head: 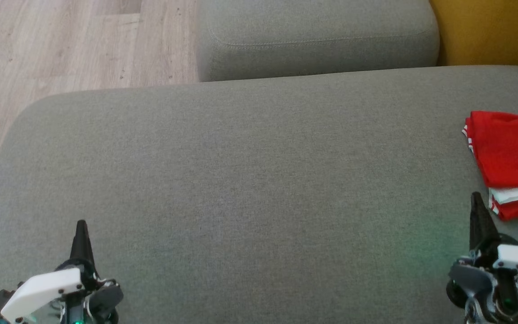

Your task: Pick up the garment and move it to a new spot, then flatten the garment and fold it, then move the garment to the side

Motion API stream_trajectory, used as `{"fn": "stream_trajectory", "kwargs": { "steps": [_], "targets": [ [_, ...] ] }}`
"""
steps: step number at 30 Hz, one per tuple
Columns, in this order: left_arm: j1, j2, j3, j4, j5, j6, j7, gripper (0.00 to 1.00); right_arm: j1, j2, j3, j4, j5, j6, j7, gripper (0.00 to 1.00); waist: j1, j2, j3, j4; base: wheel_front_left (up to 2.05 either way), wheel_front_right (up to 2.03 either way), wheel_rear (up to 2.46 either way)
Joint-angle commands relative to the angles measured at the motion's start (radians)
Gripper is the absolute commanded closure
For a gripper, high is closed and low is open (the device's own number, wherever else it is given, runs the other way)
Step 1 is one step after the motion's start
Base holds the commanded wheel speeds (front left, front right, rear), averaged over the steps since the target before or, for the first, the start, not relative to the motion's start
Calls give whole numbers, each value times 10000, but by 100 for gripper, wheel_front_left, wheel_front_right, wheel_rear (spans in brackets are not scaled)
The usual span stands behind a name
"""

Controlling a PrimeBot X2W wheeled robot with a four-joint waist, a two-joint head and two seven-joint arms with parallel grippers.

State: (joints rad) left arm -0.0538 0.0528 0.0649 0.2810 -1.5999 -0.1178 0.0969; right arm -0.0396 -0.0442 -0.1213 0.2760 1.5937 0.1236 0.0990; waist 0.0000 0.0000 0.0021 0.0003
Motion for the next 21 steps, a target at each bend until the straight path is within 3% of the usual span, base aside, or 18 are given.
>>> {"fn": "stream_trajectory", "kwargs": {
  "steps": [1, 21],
  "targets": [
    [-532, 63, 372, -359, -184, -128, 69, 100, -675, -122, 154, -317, 214, 71, 78, 100, 0, 0, 10, -3, 0, 0, 0],
    [-535, 41, 403, -359, -158, -128, 94, 100, -677, -106, 131, -315, 195, 71, 97, 100, 0, 0, 10, -3, 0, 0, 0]
  ]
}}
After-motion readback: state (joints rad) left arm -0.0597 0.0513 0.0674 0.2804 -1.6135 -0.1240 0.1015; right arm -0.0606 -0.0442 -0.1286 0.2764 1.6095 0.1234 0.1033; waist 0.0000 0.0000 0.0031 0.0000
